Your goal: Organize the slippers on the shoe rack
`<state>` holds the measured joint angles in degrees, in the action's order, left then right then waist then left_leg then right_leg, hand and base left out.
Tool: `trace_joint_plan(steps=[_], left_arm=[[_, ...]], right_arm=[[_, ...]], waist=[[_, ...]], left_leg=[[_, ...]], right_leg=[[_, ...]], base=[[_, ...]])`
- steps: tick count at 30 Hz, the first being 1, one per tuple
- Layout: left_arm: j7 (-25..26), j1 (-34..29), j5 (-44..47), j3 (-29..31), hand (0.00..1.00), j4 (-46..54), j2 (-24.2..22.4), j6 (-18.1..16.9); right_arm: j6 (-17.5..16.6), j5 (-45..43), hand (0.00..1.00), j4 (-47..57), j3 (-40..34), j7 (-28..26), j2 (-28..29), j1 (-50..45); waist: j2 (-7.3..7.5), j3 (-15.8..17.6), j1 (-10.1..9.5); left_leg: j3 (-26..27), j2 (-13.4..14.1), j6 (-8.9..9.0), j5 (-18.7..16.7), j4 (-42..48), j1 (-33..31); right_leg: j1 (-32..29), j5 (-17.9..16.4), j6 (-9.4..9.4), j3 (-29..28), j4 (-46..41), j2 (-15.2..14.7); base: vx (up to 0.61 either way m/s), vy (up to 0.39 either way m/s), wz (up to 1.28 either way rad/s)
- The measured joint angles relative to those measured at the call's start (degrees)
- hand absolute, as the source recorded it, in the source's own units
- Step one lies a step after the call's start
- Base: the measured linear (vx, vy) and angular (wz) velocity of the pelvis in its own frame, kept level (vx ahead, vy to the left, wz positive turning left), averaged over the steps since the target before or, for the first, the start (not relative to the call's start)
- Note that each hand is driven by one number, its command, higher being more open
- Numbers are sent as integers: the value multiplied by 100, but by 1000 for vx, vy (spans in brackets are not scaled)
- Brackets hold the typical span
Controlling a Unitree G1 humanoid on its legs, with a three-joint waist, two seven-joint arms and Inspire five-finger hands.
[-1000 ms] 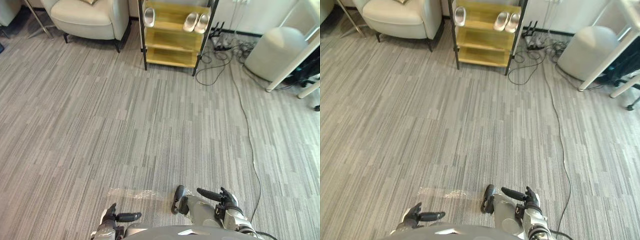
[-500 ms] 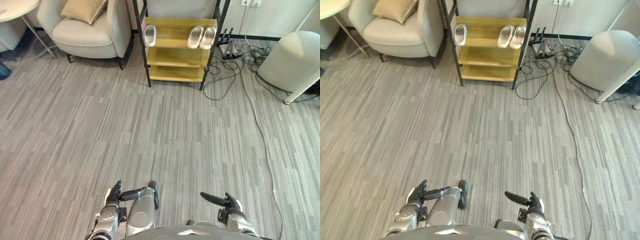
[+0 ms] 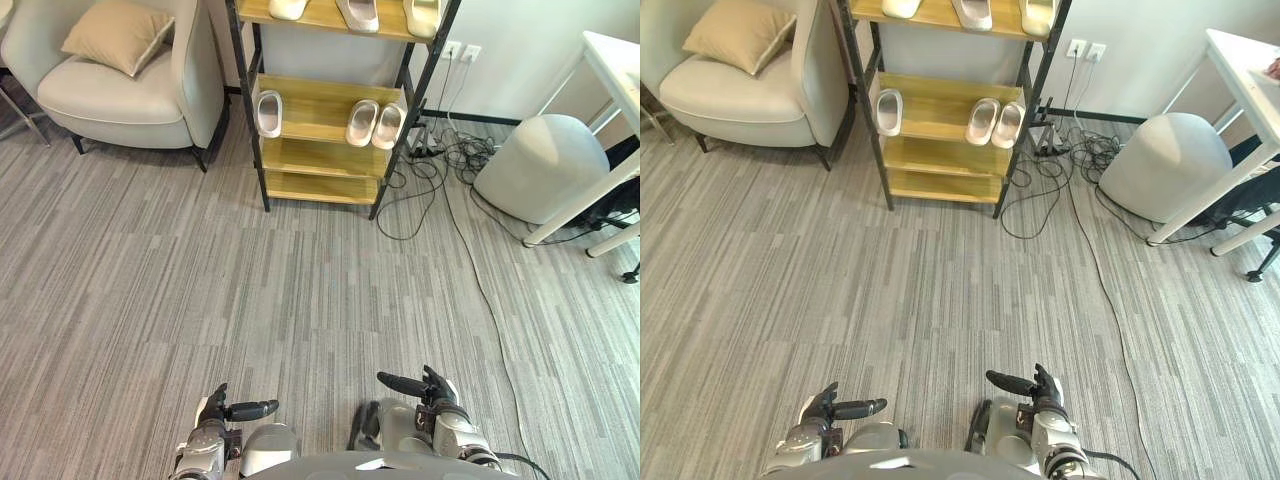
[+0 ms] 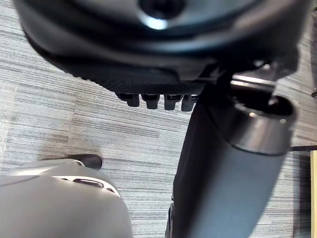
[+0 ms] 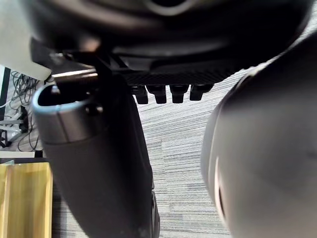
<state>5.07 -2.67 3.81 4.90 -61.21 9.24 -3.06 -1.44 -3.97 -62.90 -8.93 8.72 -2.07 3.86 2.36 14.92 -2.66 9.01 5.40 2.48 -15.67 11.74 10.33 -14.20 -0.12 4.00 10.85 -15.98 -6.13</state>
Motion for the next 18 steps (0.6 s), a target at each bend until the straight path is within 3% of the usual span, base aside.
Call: trace_joint_plan(steps=[1,2,4,5,7,8,10,12,13,15,16,17,18], left_arm=[[9,-1,-1,16,100,-31,-15,3],[29,-41,-5,63,100,-46,-181,-18],[59,-43,-7,69,100,-86,-279,-16],[55,-42,-9,108,100,-94,-297,-13],[42,-42,-15,319,100,-63,-342,-13],[42,-60,-15,337,100,-28,-339,-12],[39,-101,10,422,100,152,-337,-32],[-22,-97,7,407,100,312,-331,-93],[-40,-81,6,319,100,379,-286,-135],[-40,-24,5,282,100,373,-288,-151],[-43,-23,3,278,100,351,-284,-143],[-38,6,-6,253,100,354,-185,-142],[-33,35,-6,246,100,362,-170,-152]], right_arm=[[15,-53,100,-16,-63,-22,-62,-54],[5,-6,100,-47,-125,0,-189,-41],[8,-1,100,-50,-278,0,-248,-57],[9,-9,100,-44,-481,6,-201,-104],[7,-21,100,38,-542,10,-128,-233],[5,-24,100,89,-502,9,-135,-301],[4,-70,100,159,-504,30,-92,-360],[17,-79,100,41,-500,56,-73,-323],[14,-79,100,-56,-498,61,-73,-272],[19,-75,100,-94,-499,68,-72,-223],[24,-72,100,-99,-454,67,-19,-242],[19,-71,100,-95,-360,66,53,-230],[20,-71,100,-99,-322,58,60,-221]], waist=[[-24,-14,30],[-245,-99,8],[-390,-153,43],[-468,-174,69],[-530,-170,64],[-532,-160,30],[-482,-123,-46],[-367,-85,-85],[-328,-74,-184],[-328,-54,-242],[-270,-47,-346],[-95,-41,-290],[-61,-30,-281]], left_leg=[[-133,8,102,-109,2,143],[-245,179,116,-120,23,182],[-481,329,121,-123,269,108],[-660,495,133,-124,902,-114],[-757,855,332,193,2750,-873],[-700,1056,326,305,3523,-1224],[-336,1240,238,70,4441,-1900],[-120,869,198,-210,3724,-2369],[-105,488,233,-193,2556,-2565],[-165,201,217,360,1187,-2603],[-134,-33,-70,1424,489,-2267],[-98,-178,-173,1452,424,-2186],[-95,-193,-255,1385,503,-2234]], right_leg=[[52,231,-285,-78,-183,32],[-30,-154,-320,23,-578,111],[2,-555,-383,233,-822,144],[234,-724,-441,442,-754,221],[759,-933,-528,710,-519,395],[1006,-995,-572,781,-369,486],[1557,-1096,-641,825,68,617],[1949,-1068,-604,825,482,545],[2067,-1036,-513,756,625,457],[2209,-1111,-364,629,707,392],[2462,-1185,-177,366,846,308],[2521,-1134,-87,337,981,170],[2521,-1087,-17,321,1016,147]], base=[[526,-282,36],[620,-338,44],[476,-269,46],[406,-252,65],[374,-227,62],[278,-134,33],[340,-112,25],[321,-41,4],[335,84,-39],[455,164,-56],[598,162,-45],[600,141,-37],[448,109,1]])
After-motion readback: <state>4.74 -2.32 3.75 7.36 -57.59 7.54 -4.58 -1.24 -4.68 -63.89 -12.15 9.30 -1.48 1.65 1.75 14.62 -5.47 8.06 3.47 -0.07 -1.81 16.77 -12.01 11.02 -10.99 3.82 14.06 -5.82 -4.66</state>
